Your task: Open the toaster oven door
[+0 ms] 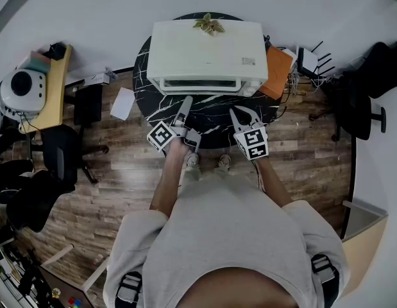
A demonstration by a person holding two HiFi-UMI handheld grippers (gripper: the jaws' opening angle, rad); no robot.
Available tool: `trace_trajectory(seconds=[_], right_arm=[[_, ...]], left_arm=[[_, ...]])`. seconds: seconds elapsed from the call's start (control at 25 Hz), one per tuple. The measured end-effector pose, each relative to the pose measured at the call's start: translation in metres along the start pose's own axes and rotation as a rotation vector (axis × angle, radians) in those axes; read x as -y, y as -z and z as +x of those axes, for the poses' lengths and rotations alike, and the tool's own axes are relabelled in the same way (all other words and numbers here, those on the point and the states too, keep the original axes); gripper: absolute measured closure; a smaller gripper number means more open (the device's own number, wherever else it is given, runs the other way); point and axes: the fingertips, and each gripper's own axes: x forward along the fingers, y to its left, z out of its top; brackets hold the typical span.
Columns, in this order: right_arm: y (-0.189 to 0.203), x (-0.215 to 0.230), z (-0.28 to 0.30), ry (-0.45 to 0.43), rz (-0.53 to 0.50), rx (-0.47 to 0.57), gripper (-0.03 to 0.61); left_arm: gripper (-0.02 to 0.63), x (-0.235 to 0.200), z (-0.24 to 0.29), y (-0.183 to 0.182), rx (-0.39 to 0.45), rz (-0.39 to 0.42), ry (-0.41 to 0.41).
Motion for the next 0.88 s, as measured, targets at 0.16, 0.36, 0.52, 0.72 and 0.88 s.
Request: trace_trajectory(seconds=[0.16, 0.36, 0.52, 0.72, 0.88], right_arm=[[0.000, 0.001, 0.000, 0.005, 0.001, -0.005, 0.565], [0.001, 0.004, -0.001, 0.015, 0.004, -0.008, 0.565], [0.003, 0.005, -0.003, 0.019, 0.006, -0.011, 0.565], [0.004, 0.008, -0.005, 0.026, 0.007, -0.012, 0.565], [0.005, 0.012, -0.006, 0.033, 0.012, -0.015, 0.565]], left_arm=[[0.374, -0.010, 0.000, -0.004, 0.054, -0.130, 0.007], [0.374, -0.013, 0.008, -0.005, 0.066, -0.176, 0.005], [0.374, -0.019, 0.016, -0.008, 0.066, -0.177, -0.017], [0.374, -0.024, 0.023, -0.011, 0.055, -0.163, -0.043], [0.376, -0.027, 0.032, -0.014, 0.057, -0.164, -0.047]])
